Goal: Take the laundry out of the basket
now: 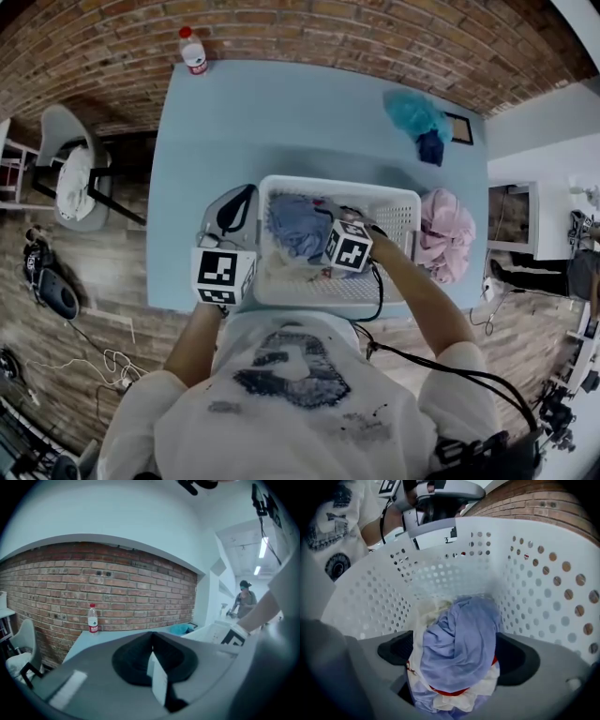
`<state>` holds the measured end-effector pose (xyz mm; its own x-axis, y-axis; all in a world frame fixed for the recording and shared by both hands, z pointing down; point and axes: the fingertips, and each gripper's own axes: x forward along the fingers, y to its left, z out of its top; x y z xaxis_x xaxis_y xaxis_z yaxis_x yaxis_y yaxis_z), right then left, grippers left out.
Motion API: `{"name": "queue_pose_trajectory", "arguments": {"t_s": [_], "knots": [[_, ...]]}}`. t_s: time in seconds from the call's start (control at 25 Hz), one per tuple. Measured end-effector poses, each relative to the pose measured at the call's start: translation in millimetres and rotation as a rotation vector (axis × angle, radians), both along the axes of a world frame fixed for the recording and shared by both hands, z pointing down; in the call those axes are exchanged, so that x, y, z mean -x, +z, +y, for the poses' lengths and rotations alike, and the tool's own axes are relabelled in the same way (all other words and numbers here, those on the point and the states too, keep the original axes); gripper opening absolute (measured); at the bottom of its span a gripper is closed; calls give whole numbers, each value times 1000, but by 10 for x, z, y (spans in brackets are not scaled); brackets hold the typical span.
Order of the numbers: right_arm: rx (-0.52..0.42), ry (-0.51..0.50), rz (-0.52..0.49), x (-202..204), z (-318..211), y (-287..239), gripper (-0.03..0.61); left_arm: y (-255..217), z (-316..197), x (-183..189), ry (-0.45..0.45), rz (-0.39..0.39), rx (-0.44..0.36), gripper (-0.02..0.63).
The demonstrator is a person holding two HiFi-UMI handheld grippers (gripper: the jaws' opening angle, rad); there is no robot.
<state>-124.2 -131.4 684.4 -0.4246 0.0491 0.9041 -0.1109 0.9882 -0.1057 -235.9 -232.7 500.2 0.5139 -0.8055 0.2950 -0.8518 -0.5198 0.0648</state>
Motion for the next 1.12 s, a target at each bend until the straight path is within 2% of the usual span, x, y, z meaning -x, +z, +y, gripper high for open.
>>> {"name": "queue_pose_trajectory", "arguments": {"t_s": [0.24,0.76,0.84,1.12], "knots": [[16,-27,50,-65,33,266,543,32,-47,-10,2,-6,3,-9],[46,22,98,-54,120,604,538,71,-47,-8,-1,-4,19,-9],[60,19,101,-55,151,607,516,66,-43,-21,-1,0,23,-8],[129,20,91,-60,269,568,340,59,-14,-12,-7,7,27,-8]]}}
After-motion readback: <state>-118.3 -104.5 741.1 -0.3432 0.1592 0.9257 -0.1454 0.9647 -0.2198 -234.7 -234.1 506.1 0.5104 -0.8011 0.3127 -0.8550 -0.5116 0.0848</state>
